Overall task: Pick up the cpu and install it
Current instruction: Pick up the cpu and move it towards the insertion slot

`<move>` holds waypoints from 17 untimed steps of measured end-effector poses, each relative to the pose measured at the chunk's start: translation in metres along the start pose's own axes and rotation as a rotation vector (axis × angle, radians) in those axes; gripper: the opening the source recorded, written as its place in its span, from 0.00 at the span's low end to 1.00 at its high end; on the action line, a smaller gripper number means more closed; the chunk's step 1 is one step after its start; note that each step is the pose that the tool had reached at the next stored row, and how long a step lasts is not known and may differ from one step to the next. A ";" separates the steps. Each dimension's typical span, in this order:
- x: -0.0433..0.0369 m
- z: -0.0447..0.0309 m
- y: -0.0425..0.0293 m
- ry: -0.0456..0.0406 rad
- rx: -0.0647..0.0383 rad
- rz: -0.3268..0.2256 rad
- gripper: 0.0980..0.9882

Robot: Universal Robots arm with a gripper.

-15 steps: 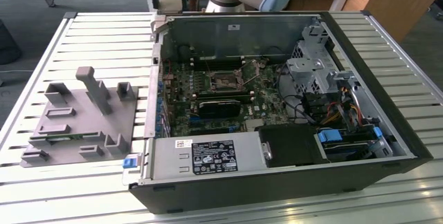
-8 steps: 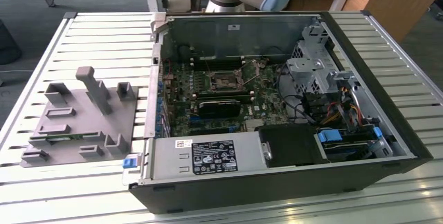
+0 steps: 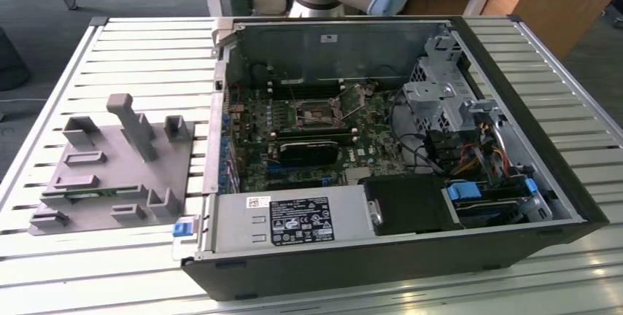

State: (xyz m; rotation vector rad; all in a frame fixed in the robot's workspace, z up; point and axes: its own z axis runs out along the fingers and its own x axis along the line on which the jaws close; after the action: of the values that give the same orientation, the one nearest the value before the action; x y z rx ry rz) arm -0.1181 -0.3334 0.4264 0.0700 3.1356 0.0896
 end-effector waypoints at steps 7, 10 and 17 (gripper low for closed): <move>-0.0250 0.0015 0.0030 -0.0001 0.000 0.000 0.49; -0.0385 0.0021 0.0035 0.0000 0.000 0.000 0.49; -0.0690 0.0036 0.0048 0.0000 0.000 0.000 0.49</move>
State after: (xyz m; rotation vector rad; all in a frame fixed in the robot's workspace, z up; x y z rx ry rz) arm -0.0489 -0.3315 0.4233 0.0699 3.1356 0.0897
